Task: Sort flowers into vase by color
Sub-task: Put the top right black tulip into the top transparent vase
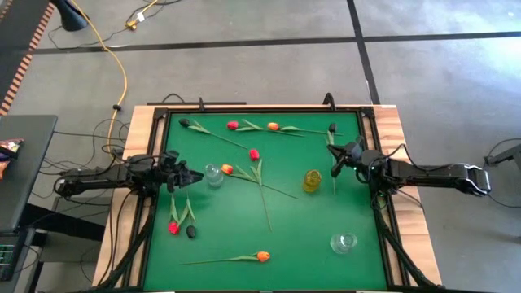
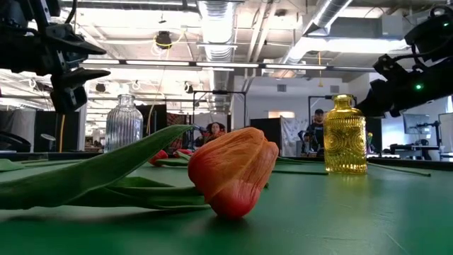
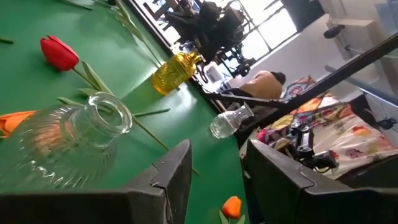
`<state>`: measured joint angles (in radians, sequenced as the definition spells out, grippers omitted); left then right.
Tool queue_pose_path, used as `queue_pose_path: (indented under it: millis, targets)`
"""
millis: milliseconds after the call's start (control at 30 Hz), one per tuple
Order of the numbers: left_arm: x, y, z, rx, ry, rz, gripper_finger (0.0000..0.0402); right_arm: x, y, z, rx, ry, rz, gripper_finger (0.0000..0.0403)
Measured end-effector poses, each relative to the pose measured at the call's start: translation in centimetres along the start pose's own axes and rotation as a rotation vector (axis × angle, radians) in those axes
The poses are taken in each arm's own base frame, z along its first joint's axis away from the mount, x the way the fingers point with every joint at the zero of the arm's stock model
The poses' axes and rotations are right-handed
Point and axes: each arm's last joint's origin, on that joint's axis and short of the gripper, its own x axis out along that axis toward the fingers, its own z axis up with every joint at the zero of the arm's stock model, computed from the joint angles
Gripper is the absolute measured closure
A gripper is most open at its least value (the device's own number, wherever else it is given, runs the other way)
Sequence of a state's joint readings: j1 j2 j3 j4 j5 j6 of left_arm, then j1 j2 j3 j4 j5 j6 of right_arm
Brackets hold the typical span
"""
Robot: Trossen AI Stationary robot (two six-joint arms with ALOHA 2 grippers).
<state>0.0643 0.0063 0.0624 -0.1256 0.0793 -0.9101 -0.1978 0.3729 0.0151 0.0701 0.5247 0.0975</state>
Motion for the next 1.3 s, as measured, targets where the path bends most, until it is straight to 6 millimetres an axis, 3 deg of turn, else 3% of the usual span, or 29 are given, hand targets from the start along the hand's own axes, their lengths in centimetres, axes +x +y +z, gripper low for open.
queue_pose_path:
  millis: [67, 233, 467, 800, 900, 1033, 1300]
  targets:
    - [0.0, 0.0, 0.0, 0.009, -0.005, 0.003, 0.0260, 0.0, 0.0, 0.1, 0.060, -0.013, 0.004, 0.0347]
    - [0.0, 0.0, 0.1, 0.048, -0.030, 0.015, 0.0260, 0.0, 0.2, 0.3, 0.473, -0.021, 0.043, 0.0347]
    - [0.0, -0.5, 0.5, 0.117, -0.075, -0.033, 0.0260, 0.0, -0.1, 0.3, 0.695, -0.020, 0.010, 0.0347]
    - [-2.0, -3.8, 2.8, 0.317, -0.067, -0.042, 0.0260, -0.3, 0.9, 1.7, 0.844, 0.002, 0.365, 0.0347]
    - [-2.5, -4.6, 3.4, 0.373, -0.039, -0.014, 0.0260, -0.7, 1.3, 3.3, 0.861, -0.020, 0.405, 0.0347]
    - [-2.5, -5.5, 4.1, 0.408, 0.025, 0.034, 0.0260, -1.3, 1.9, 6.7, 0.811, -0.099, 0.404, 0.0350]
    - [-1.1, -8.0, 6.1, 0.574, 0.128, 0.089, 0.0260, -0.6, 3.8, 13.2, 0.659, -0.151, 0.389, 0.0366]
